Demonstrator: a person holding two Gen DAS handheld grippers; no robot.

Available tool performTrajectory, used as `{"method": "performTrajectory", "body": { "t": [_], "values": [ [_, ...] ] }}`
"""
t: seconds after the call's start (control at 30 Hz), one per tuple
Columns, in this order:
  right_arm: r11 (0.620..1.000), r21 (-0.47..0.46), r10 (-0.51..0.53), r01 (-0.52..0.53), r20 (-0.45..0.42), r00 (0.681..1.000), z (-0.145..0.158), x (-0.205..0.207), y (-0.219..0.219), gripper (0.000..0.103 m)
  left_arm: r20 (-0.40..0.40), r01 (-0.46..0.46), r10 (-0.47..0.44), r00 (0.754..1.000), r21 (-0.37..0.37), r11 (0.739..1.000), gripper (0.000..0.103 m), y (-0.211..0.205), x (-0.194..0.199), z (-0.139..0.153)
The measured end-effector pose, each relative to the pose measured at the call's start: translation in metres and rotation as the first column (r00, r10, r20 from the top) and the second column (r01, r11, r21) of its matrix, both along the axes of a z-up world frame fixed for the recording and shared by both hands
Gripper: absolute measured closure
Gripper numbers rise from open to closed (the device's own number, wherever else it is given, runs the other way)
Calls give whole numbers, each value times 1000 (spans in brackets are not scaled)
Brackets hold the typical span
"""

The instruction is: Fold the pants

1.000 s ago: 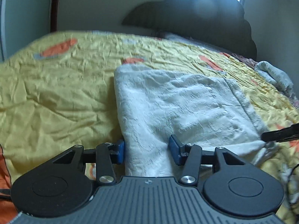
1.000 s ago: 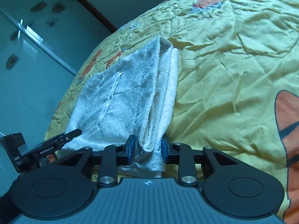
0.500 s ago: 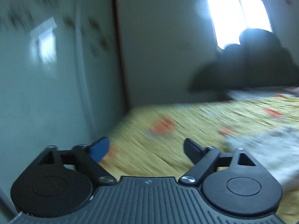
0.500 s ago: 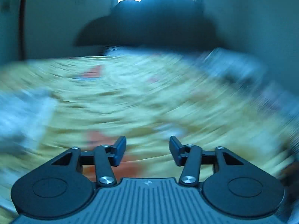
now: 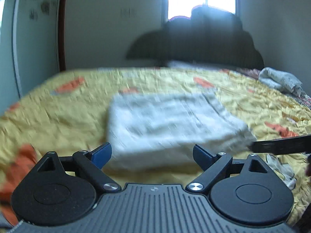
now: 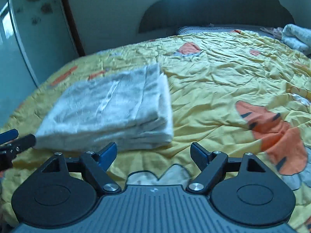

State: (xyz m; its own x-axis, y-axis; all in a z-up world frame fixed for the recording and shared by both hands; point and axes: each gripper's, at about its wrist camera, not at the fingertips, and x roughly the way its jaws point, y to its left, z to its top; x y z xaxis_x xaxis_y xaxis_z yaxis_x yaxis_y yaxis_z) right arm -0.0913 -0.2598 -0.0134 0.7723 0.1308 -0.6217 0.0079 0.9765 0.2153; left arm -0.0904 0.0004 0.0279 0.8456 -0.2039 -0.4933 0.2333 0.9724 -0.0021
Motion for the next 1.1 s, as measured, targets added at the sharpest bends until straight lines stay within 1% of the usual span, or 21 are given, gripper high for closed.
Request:
{"method": "performTrajectory", "body": {
  "t": [0.1, 0.17, 0.23, 0.27, 0.3, 0.4, 0.5, 0.6, 0.7, 1.0, 1.1],
  "values": [
    [999, -39, -21, 19, -51, 998, -13, 6, 13, 20, -99, -32, 32, 995, 0, 999, 9, -4, 12, -13],
    [997, -78, -22, 20, -24, 999, -18, 5, 18, 16, -135, -63, 63, 989, 4, 998, 9, 0, 13, -26],
    [997, -77, -24, 23, -11, 1000, -21, 4, 22, 12, -156, -109, 110, 982, 15, 994, 8, 4, 15, -35],
    [997, -74, -21, 21, 0, 1000, -24, 4, 23, 6, -150, -120, 124, 981, 31, 992, 8, 6, 15, -40],
    [996, -83, -14, 15, 8, 1000, -25, 5, 26, 3, -129, -114, 120, 984, 50, 992, 4, 7, 14, -44],
    [993, -121, -6, 6, -6, 1000, -25, 10, 32, 0, -141, -86, 98, 985, 85, 993, 0, 5, 15, -44],
    [992, -125, -14, 12, -15, 1000, -25, 12, 34, 0, -143, -86, 98, 985, 87, 993, 0, 6, 17, -45],
    [990, -131, -48, 43, -36, 998, -23, 13, 40, 0, -142, -87, 99, 985, 88, 992, 0, 5, 16, -45],
    [989, -133, -57, 57, 9, 998, -28, 8, 44, 0, -139, -82, 93, 986, 83, 993, 0, 6, 14, -46],
    [990, -129, -53, 55, 18, 998, -29, 9, 45, 0, -137, -80, 88, 987, 60, 995, 0, 10, 16, -46],
    [990, -129, -53, 55, 18, 998, -29, 9, 45, 0, -137, -88, 96, 986, 67, 994, 0, 8, 17, -46]
  ]
}}
